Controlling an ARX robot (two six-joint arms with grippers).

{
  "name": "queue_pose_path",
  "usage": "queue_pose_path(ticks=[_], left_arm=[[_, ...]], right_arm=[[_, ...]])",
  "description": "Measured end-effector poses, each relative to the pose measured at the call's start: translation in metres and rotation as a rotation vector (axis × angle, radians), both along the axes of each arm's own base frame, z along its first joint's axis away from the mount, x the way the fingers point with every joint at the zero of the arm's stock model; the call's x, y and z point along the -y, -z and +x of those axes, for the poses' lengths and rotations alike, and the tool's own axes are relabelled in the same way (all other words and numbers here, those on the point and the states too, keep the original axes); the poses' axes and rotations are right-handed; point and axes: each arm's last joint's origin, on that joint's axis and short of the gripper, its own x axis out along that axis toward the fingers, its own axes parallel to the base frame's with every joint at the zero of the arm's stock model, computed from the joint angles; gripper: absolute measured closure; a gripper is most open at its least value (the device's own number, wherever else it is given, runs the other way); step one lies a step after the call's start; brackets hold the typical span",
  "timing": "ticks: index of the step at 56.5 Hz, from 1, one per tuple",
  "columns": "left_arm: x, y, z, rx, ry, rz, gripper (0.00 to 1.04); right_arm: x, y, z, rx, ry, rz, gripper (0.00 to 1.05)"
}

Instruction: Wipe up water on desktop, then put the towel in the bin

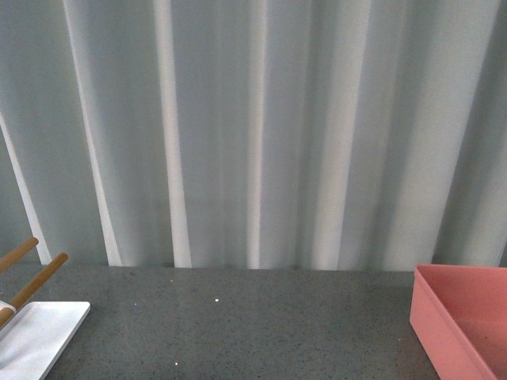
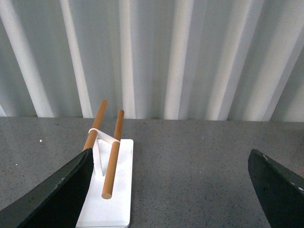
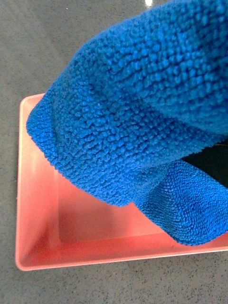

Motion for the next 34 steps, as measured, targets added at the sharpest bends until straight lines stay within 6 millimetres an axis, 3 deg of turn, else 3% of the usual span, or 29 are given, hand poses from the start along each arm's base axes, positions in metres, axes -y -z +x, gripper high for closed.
queue_pose_path(ticks=[10, 14, 25, 34], left_arm=[[0.000, 0.000, 0.000, 0.000, 0.000, 0.000, 0.07], [0.000, 0.000, 0.000, 0.000, 0.000, 0.000, 0.07], [0.000, 0.000, 0.000, 0.000, 0.000, 0.000, 0.07], [0.000, 0.000, 0.000, 0.000, 0.000, 0.000, 0.07]], right_arm=[[0.007, 0.016, -0.006, -0.029, 0.047, 0.014, 0.98], [0.008, 0.021, -0.007, -0.041, 0.058, 0.027, 0.86], [0.009, 0.022, -0.007, -0.041, 0.072, 0.033, 0.38], [0.009, 0.022, -0.007, -0.041, 0.072, 0.034, 0.11]])
